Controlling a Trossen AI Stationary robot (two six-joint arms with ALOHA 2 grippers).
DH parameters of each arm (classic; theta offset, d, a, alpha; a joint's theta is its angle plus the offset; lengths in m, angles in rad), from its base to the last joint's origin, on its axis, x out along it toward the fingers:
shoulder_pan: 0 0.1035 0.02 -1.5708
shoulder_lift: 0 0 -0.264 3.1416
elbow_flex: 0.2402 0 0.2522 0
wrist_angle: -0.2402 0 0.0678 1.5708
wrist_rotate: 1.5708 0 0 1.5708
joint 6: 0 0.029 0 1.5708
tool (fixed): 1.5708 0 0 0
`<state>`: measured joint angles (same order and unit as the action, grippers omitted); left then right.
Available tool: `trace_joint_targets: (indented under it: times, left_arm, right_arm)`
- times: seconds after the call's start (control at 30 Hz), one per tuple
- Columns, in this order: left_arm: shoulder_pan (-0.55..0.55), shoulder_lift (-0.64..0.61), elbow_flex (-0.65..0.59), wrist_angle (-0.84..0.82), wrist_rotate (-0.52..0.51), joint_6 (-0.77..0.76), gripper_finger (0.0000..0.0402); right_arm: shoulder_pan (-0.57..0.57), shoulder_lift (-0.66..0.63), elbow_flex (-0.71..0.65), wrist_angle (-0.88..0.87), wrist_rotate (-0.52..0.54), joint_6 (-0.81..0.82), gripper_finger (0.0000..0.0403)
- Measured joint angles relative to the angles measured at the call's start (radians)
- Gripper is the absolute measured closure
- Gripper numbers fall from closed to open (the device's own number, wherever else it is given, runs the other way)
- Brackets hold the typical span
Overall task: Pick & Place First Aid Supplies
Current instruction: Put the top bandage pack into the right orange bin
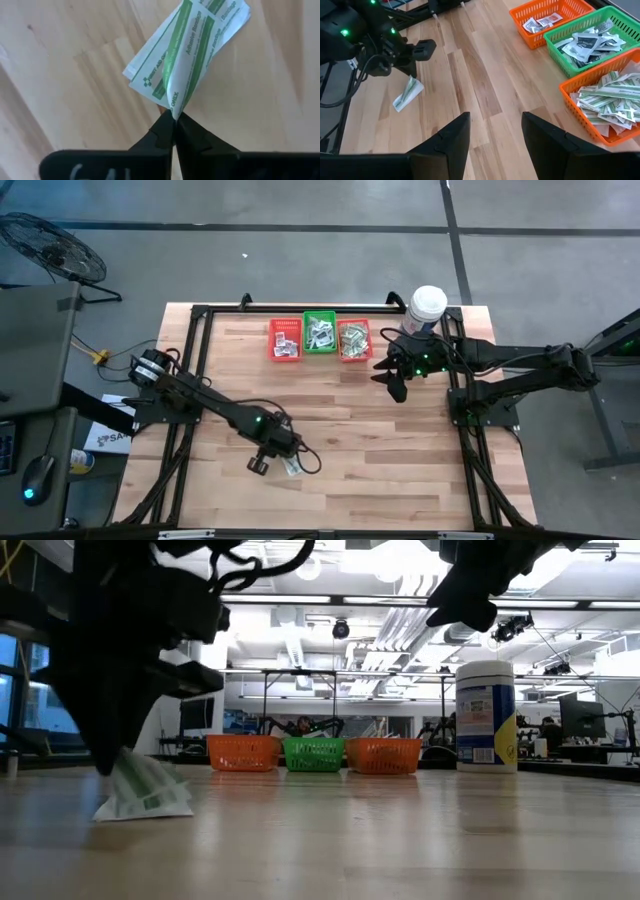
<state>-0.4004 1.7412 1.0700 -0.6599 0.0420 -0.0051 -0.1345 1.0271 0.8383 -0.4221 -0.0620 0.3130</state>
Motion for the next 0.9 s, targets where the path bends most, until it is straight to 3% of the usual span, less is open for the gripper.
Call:
trace_joint_targets:
  times: [0.33,0.6,0.9]
  left_arm:
    - [0.001,-0.001,0.115,-0.107,-0.108,0.002,0.0400]
    - [0.001,-0.002,0.158,-0.103,-0.202,0.007,0.0400]
    - [0.032,-0.002,0.197,-0.059,-0.483,-0.001,0.0400]
  right_arm:
    - [0.000,0.000,-0.004,-0.045,-0.029,0.000,0.0231]
    - [0.001,0.014,-0.004,-0.044,-0.111,0.003,0.0231]
    - [0.102,0.111,-0.004,0.027,-0.133,0.042,0.0231]
